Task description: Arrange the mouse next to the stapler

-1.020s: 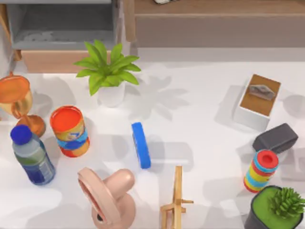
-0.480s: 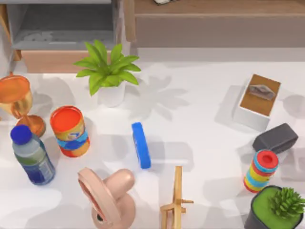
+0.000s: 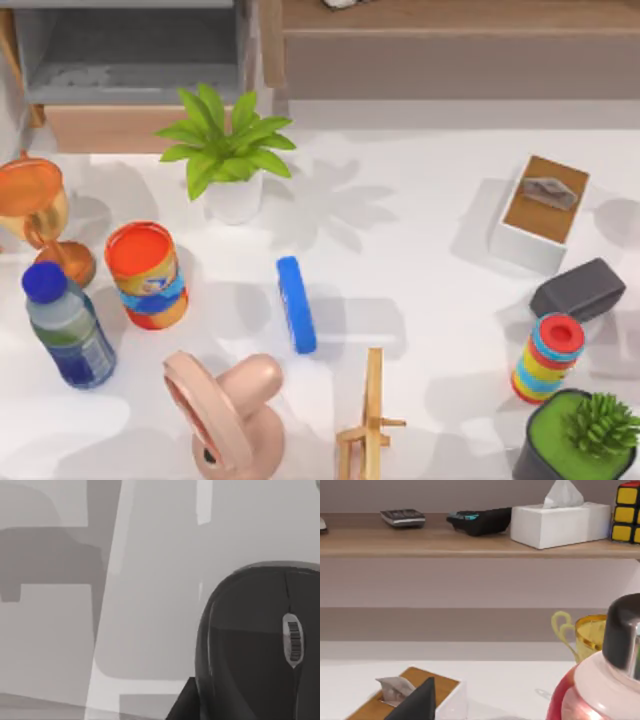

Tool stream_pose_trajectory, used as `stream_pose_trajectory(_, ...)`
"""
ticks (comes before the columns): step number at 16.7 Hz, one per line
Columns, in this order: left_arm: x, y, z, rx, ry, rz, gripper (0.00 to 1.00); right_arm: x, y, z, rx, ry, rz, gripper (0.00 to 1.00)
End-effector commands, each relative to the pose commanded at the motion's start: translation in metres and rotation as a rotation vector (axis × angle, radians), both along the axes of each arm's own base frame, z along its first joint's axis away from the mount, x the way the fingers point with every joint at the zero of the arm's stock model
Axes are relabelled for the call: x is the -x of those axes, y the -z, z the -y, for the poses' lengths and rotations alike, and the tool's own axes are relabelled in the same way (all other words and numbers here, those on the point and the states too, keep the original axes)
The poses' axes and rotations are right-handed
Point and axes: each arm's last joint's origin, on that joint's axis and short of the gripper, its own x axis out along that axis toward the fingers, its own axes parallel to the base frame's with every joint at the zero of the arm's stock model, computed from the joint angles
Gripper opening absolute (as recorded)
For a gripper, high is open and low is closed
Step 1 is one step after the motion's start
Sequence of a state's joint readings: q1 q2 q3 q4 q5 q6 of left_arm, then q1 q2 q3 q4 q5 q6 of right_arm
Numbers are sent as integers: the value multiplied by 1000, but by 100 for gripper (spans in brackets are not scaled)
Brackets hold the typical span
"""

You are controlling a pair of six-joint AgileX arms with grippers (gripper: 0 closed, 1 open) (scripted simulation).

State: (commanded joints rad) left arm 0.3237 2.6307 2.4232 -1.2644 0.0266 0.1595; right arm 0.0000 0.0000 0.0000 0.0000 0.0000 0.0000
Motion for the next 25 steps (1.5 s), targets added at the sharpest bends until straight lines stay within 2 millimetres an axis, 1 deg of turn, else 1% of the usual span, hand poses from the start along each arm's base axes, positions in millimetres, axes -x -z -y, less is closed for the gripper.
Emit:
stream_pose_trajectory(5, 0, 0, -1, -1, 0, 0, 0, 0, 0, 0, 0, 0, 0, 100)
stream_pose_trajectory(6, 1, -6, -2, -4, -7, 9, 0, 0, 0, 0, 0, 0, 0, 100)
stream_pose_trajectory(8, 5, -27, -3, -16, -36, 33, 0, 0, 0, 0, 0, 0, 0, 100)
stream_pose_trajectory(10, 11, -56, 3, -31, -70, 66, 0, 0, 0, 0, 0, 0, 0, 100)
stream_pose_trajectory(11, 13, -73, 9, -39, -84, 88, 0, 0, 0, 0, 0, 0, 0, 100)
stream_pose_trajectory(13, 19, -107, 29, -54, -104, 140, 0, 0, 0, 0, 0, 0, 0, 100)
stream_pose_trajectory(14, 22, -124, 43, -59, -111, 169, 0, 0, 0, 0, 0, 0, 0, 100)
stream_pose_trajectory(16, 28, -154, 76, -61, -116, 229, 0, 0, 0, 0, 0, 0, 0, 100)
stream_pose_trajectory(18, 35, -178, 115, -48, -110, 285, 0, 0, 0, 0, 0, 0, 0, 100)
stream_pose_trajectory(19, 38, -187, 137, -37, -103, 309, 0, 0, 0, 0, 0, 0, 0, 100)
stream_pose_trajectory(20, 41, -193, 160, -22, -92, 326, 0, 0, 0, 0, 0, 0, 0, 100)
stream_pose_trajectory(22, 47, -198, 209, 15, -65, 347, 0, 0, 0, 0, 0, 0, 0, 100)
stream_pose_trajectory(24, 55, -195, 260, 54, -31, 346, 0, 0, 0, 0, 0, 0, 0, 100)
stream_pose_trajectory(25, 60, -190, 286, 72, -13, 337, 0, 0, 0, 0, 0, 0, 0, 100)
